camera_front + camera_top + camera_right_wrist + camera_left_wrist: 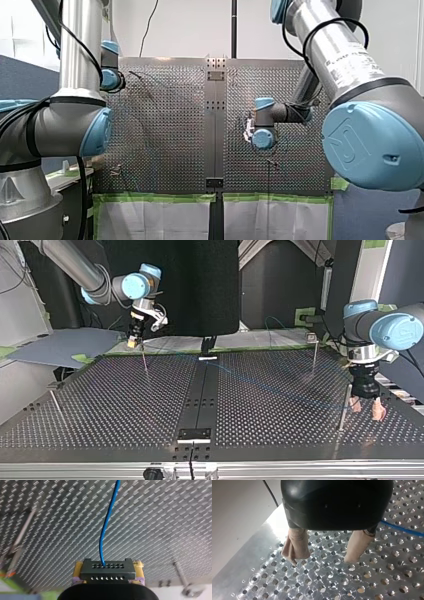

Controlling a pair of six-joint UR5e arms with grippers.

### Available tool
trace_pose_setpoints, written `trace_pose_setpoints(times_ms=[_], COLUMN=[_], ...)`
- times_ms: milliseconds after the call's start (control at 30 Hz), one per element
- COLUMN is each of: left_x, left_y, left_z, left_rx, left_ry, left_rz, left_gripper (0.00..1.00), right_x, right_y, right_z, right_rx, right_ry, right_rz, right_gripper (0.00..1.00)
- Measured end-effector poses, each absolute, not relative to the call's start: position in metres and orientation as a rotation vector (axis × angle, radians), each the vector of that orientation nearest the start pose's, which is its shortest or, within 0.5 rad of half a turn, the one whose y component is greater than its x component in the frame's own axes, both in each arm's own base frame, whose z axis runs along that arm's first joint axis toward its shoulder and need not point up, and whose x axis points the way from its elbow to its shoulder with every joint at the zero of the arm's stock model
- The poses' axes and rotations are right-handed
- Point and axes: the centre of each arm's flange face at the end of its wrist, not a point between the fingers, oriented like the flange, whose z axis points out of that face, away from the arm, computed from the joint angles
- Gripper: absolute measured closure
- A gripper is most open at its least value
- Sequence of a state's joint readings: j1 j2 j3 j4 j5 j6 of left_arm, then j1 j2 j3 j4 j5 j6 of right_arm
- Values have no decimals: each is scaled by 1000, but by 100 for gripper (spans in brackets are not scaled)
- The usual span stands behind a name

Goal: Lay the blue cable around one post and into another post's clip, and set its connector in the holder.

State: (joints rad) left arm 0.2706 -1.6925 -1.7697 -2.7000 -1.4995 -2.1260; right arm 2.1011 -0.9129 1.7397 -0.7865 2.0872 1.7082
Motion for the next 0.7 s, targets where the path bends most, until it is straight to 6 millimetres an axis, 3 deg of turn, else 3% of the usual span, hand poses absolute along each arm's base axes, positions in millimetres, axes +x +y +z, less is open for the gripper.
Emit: trace_pose_setpoints(times_ms=[333,700], left_x=[552,553], left_y=[7,7], left_z=[374,374], left_rx=[-529,-529], left_ry=[1358,1356], left_rz=[-286,-286], left_gripper=[0,0], right_x=[346,300], right_y=[-459,-429], right_z=[29,-41], right_rx=[1204,1240], right_ry=[-1396,-1445], right_rz=[1199,1071], right_gripper=[100,100])
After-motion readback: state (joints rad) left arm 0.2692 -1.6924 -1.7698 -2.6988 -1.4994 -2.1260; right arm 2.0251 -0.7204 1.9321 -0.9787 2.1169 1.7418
